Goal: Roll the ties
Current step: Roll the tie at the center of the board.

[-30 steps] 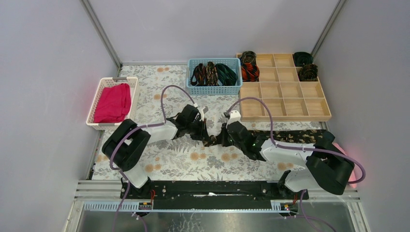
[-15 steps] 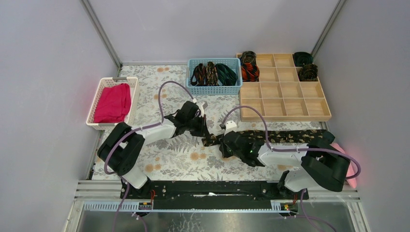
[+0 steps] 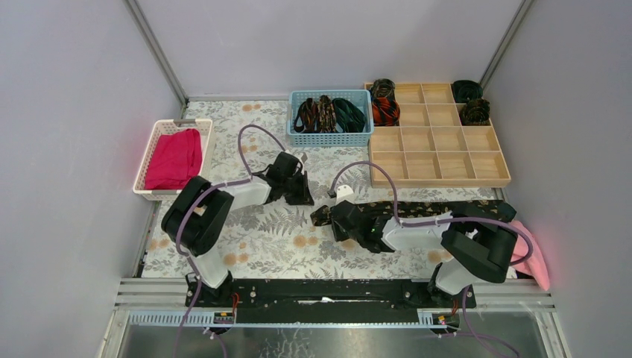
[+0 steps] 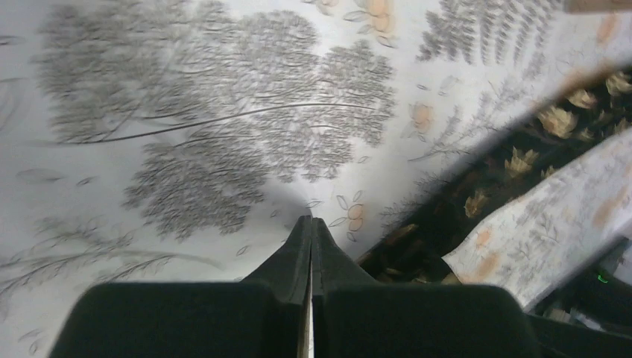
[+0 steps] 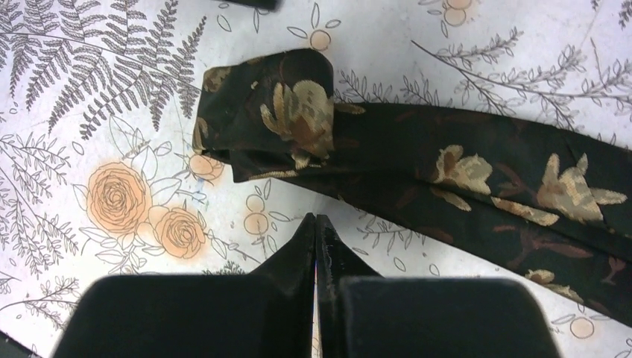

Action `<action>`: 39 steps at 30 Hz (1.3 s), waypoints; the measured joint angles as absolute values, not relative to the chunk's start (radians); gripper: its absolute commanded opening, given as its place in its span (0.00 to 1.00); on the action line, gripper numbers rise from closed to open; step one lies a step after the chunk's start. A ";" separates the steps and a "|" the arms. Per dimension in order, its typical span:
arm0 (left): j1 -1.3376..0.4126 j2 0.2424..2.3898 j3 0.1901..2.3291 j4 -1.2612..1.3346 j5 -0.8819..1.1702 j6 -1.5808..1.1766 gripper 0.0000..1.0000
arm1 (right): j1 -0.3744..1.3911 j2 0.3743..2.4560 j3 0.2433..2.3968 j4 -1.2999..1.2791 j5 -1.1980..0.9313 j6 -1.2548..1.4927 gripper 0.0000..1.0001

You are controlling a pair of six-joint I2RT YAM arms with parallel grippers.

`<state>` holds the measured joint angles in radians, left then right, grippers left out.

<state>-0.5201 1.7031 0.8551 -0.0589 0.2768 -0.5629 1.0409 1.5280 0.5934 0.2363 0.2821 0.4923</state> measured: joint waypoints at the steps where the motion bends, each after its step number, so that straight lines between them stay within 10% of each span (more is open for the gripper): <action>1: -0.521 1.726 0.858 -0.054 0.282 -0.567 0.00 | 1.042 1.539 0.604 0.236 0.286 0.489 0.00; 25: -0.563 1.774 0.884 -0.009 0.345 -0.573 0.00 | 1.054 1.724 0.785 0.273 0.300 0.437 0.00; 31: -0.562 1.784 0.942 -0.061 0.230 -0.556 0.29 | 1.088 1.715 0.789 0.235 0.351 0.434 0.10; 39: -0.509 1.781 1.061 -0.108 0.027 -0.559 0.37 | 1.216 1.621 0.839 -0.016 0.513 0.422 0.29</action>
<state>-0.5095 1.7809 1.0615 -0.1078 0.0273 -0.5591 1.2163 1.6211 0.8387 -0.0162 0.5129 0.4225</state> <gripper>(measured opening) 0.361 0.235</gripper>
